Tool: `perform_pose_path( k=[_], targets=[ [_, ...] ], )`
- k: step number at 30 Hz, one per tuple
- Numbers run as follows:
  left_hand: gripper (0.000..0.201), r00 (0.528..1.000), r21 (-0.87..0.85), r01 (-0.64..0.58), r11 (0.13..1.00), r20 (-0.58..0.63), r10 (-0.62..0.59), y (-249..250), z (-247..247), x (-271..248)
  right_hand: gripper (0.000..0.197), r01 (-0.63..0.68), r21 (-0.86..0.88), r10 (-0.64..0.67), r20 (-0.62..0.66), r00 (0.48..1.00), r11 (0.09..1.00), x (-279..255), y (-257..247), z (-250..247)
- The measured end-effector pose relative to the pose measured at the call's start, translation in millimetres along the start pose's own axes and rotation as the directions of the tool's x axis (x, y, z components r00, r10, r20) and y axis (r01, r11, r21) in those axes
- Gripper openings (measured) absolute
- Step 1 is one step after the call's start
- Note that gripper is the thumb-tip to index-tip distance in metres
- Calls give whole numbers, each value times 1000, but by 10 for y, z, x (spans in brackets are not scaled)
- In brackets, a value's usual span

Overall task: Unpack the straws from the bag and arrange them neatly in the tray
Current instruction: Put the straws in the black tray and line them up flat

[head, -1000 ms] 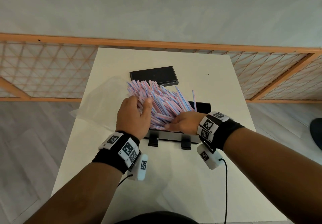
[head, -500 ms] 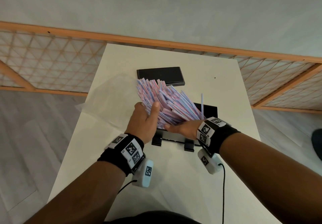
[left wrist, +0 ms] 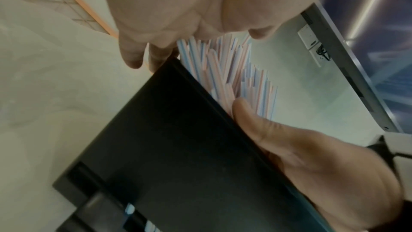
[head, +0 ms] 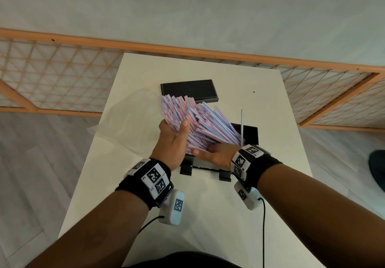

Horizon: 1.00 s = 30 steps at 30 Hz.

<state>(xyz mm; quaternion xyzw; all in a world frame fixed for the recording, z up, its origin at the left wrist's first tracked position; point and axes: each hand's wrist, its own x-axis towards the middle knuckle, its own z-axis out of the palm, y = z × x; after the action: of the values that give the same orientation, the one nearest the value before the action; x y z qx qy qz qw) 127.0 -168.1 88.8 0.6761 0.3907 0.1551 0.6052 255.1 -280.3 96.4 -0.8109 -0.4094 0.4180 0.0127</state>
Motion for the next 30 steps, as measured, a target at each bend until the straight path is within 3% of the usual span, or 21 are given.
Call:
perform_pose_path(
  k=[5,8,12,14,17,19,22,26,30],
  targets=[
    [75,995,46,-72,996,74,69,-87,70,30,81,15,-6,-15,-43,999,1000,1,-29,50],
    [77,994,160,-78,984,83,66,-111,31,52,71,25,-64,-30,-84,996,998,-80,28,25],
    [83,998,255,-46,966,56,33,-150,-6,15,52,131,-105,-146,-153,977,986,-325,177,-216],
    [83,998,243,-37,969,49,26,-165,8,-1,46,30,-93,-57,-292,955,995,-386,278,-376],
    [79,999,186,-12,982,47,4,-144,49,-15,44,-279,-59,211,-513,832,958,-296,440,-526],
    [77,999,173,-8,985,42,0,-131,60,-19,46,-390,-18,322,-530,784,921,-186,469,-534],
    [79,998,205,-25,978,54,15,-144,43,-15,39,-388,95,378,-519,766,917,-14,471,-490],
    [88,994,249,-68,966,103,43,-178,5,-24,21,-297,99,299,-566,768,950,57,396,-425],
    [91,992,251,-43,967,126,11,-245,-23,-19,29,-155,-23,101,-658,746,988,-116,193,-478]
  ],
)
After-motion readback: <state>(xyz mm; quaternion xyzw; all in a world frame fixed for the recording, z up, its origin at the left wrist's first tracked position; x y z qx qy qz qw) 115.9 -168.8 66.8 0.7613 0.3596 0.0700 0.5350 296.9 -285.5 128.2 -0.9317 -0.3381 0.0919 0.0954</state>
